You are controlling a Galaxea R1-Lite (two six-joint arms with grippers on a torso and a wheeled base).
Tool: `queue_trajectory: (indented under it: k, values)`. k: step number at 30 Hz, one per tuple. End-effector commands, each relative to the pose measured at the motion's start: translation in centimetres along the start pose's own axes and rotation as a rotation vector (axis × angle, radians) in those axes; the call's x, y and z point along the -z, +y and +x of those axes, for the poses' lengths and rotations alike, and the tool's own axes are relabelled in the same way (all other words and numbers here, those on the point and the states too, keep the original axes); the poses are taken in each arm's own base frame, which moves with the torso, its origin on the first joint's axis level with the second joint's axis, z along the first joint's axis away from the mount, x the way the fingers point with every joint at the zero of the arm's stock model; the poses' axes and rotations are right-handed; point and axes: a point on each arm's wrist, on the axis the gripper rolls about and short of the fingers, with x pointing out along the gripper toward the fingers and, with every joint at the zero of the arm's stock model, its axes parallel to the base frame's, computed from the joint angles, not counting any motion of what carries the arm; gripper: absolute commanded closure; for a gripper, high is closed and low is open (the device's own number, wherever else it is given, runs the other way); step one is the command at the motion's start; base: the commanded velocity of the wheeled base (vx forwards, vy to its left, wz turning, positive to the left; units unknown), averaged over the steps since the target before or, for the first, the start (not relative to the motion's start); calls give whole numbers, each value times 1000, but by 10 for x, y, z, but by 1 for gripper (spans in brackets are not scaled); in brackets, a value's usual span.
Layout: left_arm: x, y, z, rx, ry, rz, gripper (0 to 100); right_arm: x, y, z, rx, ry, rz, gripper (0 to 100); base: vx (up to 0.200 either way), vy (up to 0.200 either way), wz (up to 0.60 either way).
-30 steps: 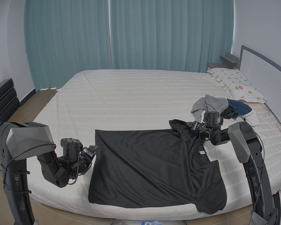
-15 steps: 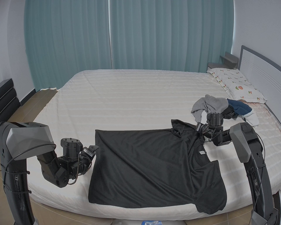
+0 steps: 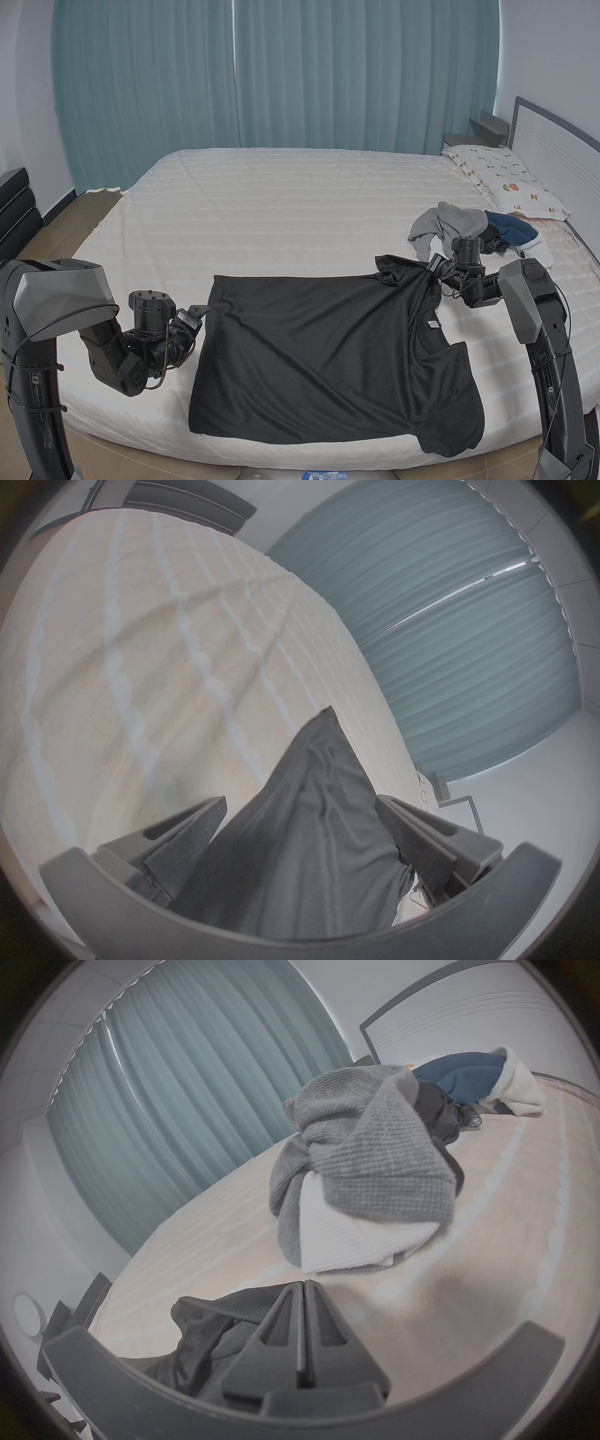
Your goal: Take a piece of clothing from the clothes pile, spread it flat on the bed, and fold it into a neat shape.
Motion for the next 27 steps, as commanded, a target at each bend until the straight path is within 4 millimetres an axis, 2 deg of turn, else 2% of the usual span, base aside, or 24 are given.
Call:
queue_trajectory:
  k: [1, 5, 8, 11, 13, 16, 18, 19, 22, 27]
  values:
    - [-10, -7, 7, 28, -37, -11, 0, -5, -2, -1, 17, -20, 44, 100, 0, 0, 0]
    - [-24, -19, 16, 73, -77, -14, 0, -14, 8, -6, 5, -25, 106, 100, 0, 0, 0]
    - [-42, -31, 28, 107, -110, -20, 0, -15, 13, -7, -5, -27, 118, 100, 0, 0, 0]
    - [-53, -40, 45, 104, -117, 20, 0, -9, 19, -7, -13, -18, 114, 100, 0, 0, 0]
    - [-59, -46, 72, 102, -128, 60, 0, -5, 19, -6, -12, -14, 114, 100, 0, 0, 0]
    - [-61, -51, 97, 102, -129, 90, 0, -6, 21, -7, -14, -11, 127, 100, 0, 0, 0]
    - [-62, -52, 98, 103, -127, 92, 0, -6, 22, -8, -14, -12, 127, 100, 0, 0, 0]
    - [-58, -55, 116, 100, -117, 103, 0, -6, 23, -9, -13, -5, 139, 100, 0, 0, 0]
    - [-55, -55, 137, 110, -124, 116, 0, -8, 26, -13, -13, -2, 140, 100, 0, 0, 0]
    - [-46, -54, 148, 103, -111, 137, 0, -10, 28, -16, -14, -3, 158, 100, 0, 0, 0]
